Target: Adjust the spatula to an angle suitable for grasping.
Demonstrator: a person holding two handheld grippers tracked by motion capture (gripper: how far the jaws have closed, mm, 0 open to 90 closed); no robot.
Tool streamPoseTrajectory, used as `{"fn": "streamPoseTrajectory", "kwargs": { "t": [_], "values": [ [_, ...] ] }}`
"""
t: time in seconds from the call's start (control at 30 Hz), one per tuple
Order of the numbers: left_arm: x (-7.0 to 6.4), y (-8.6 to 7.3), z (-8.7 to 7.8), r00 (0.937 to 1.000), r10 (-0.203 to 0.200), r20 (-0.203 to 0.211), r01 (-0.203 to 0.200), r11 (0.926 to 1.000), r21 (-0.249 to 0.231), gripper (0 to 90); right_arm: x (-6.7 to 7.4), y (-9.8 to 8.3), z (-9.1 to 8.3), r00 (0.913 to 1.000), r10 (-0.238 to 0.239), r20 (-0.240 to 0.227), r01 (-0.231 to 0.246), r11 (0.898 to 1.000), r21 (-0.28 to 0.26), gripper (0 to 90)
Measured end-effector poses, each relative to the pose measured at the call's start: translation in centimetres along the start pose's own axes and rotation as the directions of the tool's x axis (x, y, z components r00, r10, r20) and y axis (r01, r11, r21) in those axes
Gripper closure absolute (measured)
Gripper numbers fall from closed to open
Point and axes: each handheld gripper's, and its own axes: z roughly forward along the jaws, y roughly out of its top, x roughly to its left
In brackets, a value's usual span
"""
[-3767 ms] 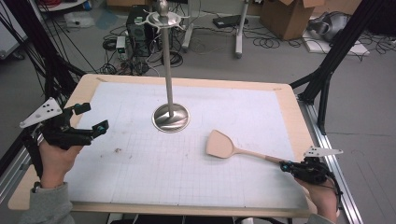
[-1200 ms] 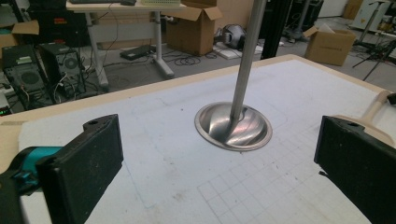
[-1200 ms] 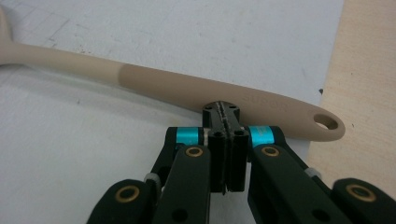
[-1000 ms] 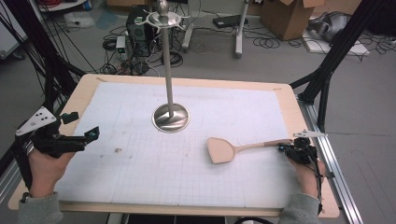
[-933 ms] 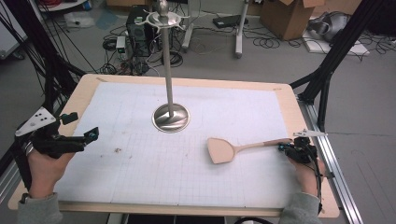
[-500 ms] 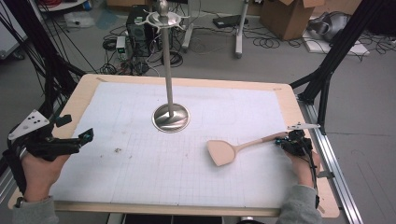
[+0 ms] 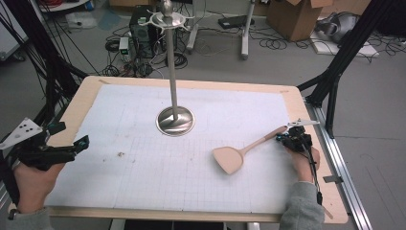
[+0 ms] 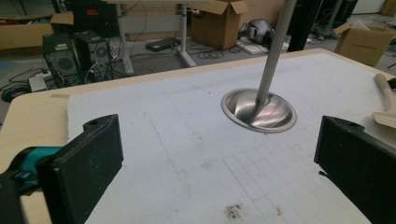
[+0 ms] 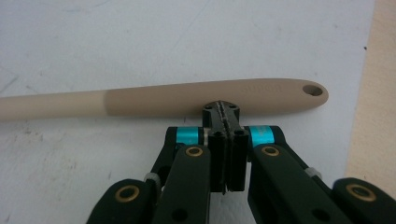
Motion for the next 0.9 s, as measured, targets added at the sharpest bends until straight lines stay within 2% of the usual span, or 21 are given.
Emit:
{"fn": "streamPoseTrajectory", "kwargs": {
  "t": [0.13,0.23,0.4,0.47,0.5,0.57,0.73,0.9],
  "values": [
    [0.2,-0.2,-0.5,0.9999,-0.003,-0.013,0.003,1.0000,0.001,1.7,0.2,0.7,0.9,1.0000,-0.002,-0.003,0.002,1.000,-0.003,90.0],
    [0.4,-0.4,-0.8,0.9997,-0.009,-0.022,0.009,1.0000,0.003,1.7,0.4,1.2,1.7,0.9999,0.003,-0.011,-0.003,1.000,-0.025,90.0],
    [0.5,-0.5,-1.0,0.9996,-0.008,-0.028,0.008,0.9999,0.007,1.7,0.5,1.3,2.1,0.9998,-0.006,-0.021,0.005,0.999,-0.038,90.0],
    [0.4,-0.6,-1.0,0.9995,-0.009,-0.029,0.010,0.9999,0.009,1.7,0.7,1.6,2.3,0.9993,-0.027,-0.024,0.026,0.999,-0.036,90.0],
    [0.4,-0.6,-1.0,0.9995,-0.007,-0.030,0.008,0.9999,0.012,1.7,1.2,1.9,2.7,0.9975,-0.054,-0.047,0.052,0.998,-0.042,90.0],
    [0.4,-0.7,-1.1,0.9995,-0.005,-0.032,0.006,0.9999,0.015,1.7,1.5,2.3,3.0,0.9966,-0.072,-0.040,0.070,0.997,-0.039,90.0],
    [0.5,-0.8,-1.3,0.9992,-0.012,-0.039,0.012,0.9998,0.015,1.7,1.8,2.8,3.5,0.9973,-0.052,-0.052,0.050,0.998,-0.037,90.0],
    [0.6,-0.8,-1.3,0.9992,-0.012,-0.039,0.012,0.9998,0.016,1.7,1.7,2.8,3.5,0.9968,-0.060,-0.052,0.058,0.998,-0.037,90.0]
  ]
}}
